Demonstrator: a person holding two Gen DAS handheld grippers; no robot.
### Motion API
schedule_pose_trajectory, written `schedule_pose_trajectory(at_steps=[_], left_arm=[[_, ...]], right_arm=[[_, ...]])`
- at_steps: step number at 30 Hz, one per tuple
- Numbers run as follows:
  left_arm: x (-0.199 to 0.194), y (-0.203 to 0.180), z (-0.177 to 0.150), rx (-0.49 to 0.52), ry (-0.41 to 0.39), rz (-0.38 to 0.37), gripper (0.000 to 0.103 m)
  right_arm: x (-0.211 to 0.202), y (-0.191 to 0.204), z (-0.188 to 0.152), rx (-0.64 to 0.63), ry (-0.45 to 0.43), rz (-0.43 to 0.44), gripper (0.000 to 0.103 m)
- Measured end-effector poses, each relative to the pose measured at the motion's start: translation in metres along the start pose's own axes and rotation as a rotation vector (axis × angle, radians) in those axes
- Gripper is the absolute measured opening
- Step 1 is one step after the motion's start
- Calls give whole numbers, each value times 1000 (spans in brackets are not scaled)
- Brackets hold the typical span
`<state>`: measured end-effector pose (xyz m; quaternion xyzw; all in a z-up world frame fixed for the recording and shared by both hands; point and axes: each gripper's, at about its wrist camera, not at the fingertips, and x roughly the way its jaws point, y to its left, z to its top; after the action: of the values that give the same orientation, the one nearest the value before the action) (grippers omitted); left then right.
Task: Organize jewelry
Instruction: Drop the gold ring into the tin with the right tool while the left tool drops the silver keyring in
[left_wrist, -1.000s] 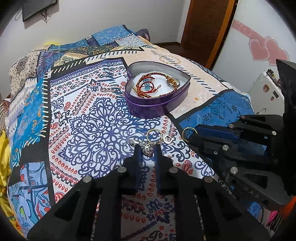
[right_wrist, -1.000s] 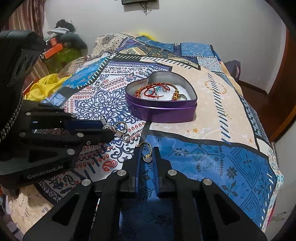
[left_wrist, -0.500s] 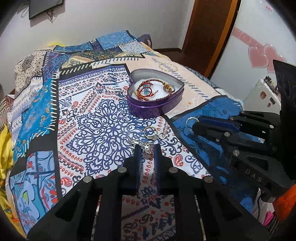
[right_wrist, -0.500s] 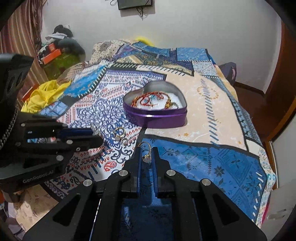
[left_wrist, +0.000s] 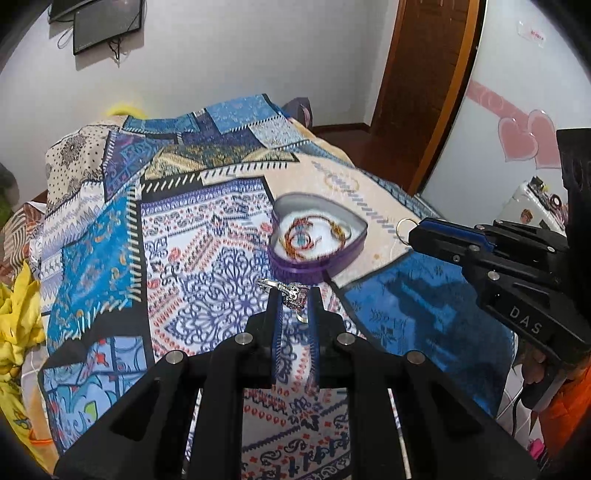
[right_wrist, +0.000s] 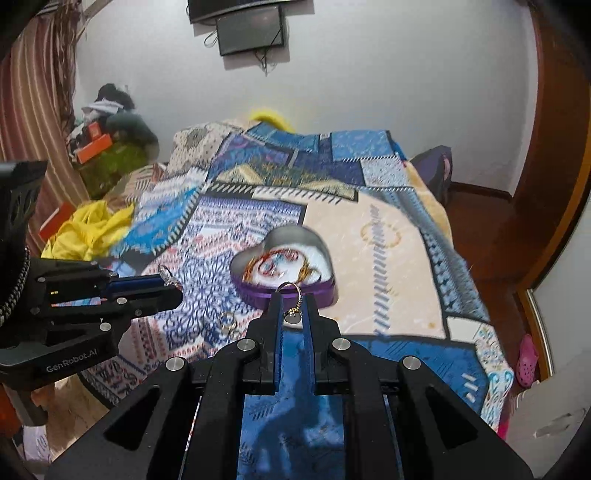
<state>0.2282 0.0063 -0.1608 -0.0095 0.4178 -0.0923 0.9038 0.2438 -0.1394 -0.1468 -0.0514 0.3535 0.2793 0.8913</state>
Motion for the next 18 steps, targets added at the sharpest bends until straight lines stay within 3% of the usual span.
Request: schedule_pose_trajectory(at_steps=[10,18], left_arm=[[3,0,24,-10,-51,-14,12],[22,3,34,-15,-41,-34,12]], right_arm=[[2,-7,20,24,-43,0,9],[25,-12,30,36,-25,17,9]])
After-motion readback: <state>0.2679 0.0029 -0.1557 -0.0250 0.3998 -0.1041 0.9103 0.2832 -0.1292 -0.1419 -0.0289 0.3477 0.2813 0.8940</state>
